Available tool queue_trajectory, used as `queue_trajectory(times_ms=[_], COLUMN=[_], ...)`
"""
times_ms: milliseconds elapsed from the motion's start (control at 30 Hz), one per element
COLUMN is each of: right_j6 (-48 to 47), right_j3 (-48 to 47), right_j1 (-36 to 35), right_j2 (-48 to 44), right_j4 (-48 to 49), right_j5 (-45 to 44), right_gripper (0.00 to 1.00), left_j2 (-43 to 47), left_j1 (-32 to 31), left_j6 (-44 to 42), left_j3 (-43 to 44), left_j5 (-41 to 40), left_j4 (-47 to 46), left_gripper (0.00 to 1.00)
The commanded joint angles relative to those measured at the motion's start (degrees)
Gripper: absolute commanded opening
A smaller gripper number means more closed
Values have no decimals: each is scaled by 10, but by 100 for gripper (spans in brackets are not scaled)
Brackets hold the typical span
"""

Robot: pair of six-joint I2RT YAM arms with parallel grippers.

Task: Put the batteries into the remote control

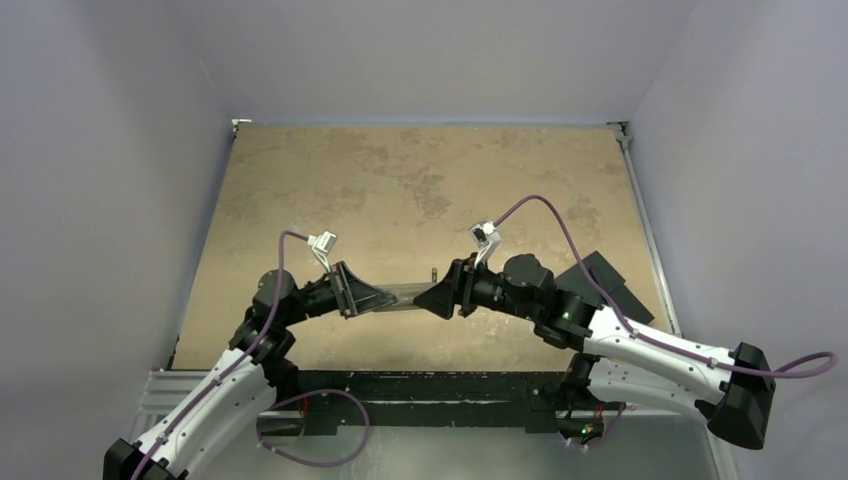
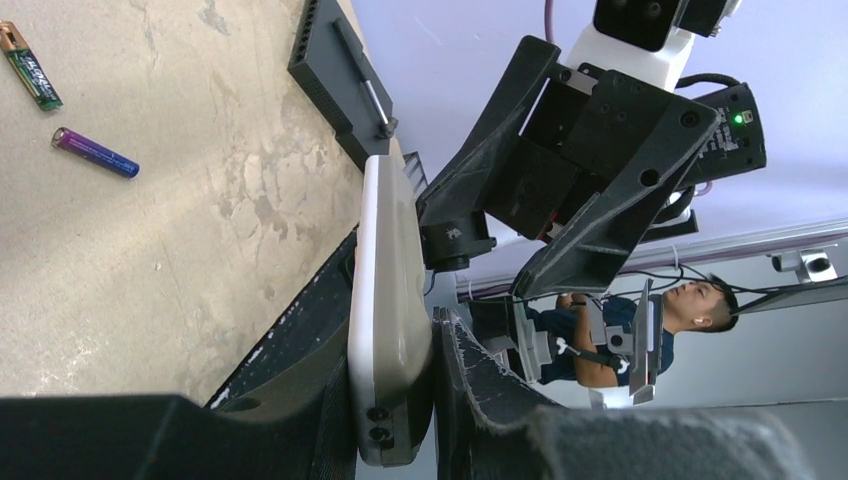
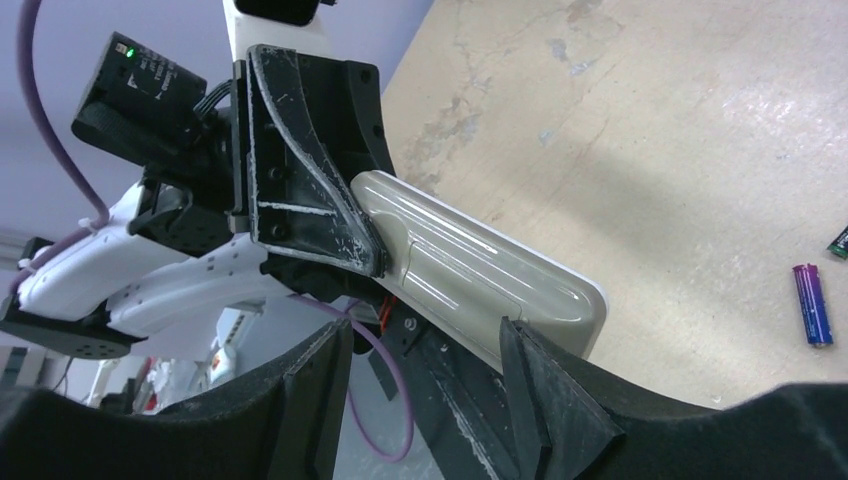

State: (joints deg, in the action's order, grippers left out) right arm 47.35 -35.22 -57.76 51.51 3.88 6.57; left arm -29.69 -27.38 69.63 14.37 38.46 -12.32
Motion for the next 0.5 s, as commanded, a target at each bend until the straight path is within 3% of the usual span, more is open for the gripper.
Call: queue_trajectory(times_ms=[0, 467], right_j6=[-8, -12], right_j3=[-15, -19], right_j1=[-19, -24], right_j2=[26, 5], right_j4=[-10, -36], right_j5=[-7, -25], right_gripper=[64, 64], left_j2=[9, 16], left_j1=[-8, -8], left_j6=[20, 0], left_j3=[18, 26], left_j5=[48, 43], left_j4=[-104, -71], left_gripper=[0, 0])
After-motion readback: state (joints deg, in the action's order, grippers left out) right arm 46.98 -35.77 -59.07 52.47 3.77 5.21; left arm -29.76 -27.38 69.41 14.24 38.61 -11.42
